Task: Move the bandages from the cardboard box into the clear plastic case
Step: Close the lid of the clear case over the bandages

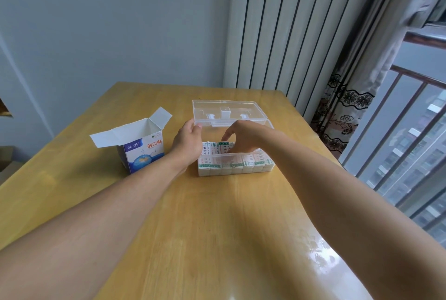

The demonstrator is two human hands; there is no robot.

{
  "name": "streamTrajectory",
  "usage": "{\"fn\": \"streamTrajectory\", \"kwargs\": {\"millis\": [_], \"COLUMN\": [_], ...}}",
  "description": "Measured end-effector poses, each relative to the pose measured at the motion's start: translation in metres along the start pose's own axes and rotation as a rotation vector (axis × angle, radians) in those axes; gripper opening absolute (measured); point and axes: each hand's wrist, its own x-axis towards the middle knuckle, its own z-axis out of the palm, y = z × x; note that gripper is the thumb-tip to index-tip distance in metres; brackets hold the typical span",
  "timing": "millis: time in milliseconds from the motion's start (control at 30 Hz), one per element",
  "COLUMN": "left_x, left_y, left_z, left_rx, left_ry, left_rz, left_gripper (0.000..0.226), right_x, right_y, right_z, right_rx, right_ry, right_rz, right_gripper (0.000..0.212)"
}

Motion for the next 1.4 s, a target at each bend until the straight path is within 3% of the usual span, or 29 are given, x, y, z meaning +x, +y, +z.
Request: {"fn": "streamTrajectory", "kwargs": {"millis": [233, 633, 867, 1033, 1233, 1400], "left_x": [0.001, 0.005, 0.004, 0.004, 0.002, 0.002], "left_y": [-0.002, -0.004, -0.003, -0.001, 0.0, 0.001], "left_z": [0.0, -0.001, 0.0, 0.0, -0.001, 0.0], "left_rx": [0.005, 0.009, 0.001, 0.022, 0.036, 0.032], "left_ry": [-0.003, -0.022, -0.024, -0.009, -0.007, -0.009], "left_rz": [0.01, -0.008, -0.015, -0.018, -0.009, -0.007], "left_gripper": [0.043, 0.043, 0.043, 0.043, 0.043, 0.042], "right_x": [0.0, -0.01, -0.015, -0.015, -0.013, -0.018], "right_y": [0.002, 0.004, 0.008, 0.007, 0.009, 0.007], "right_z": [-0.002, -0.014, -0.02, -0.017, -0.017, -0.019], "right_rx": [0.031, 0.076, -0.065, -0.091, -0.042, -0.017], "right_ry": [-0.011, -0.05, -0.089, -0.101, -0.051, -0.026], "right_rz": [-0.02, -0.009, 0.024, 0.014, 0.044, 0.048], "right_gripper": [0.046, 0.059, 0.037, 0.044, 0.034, 0.039]}}
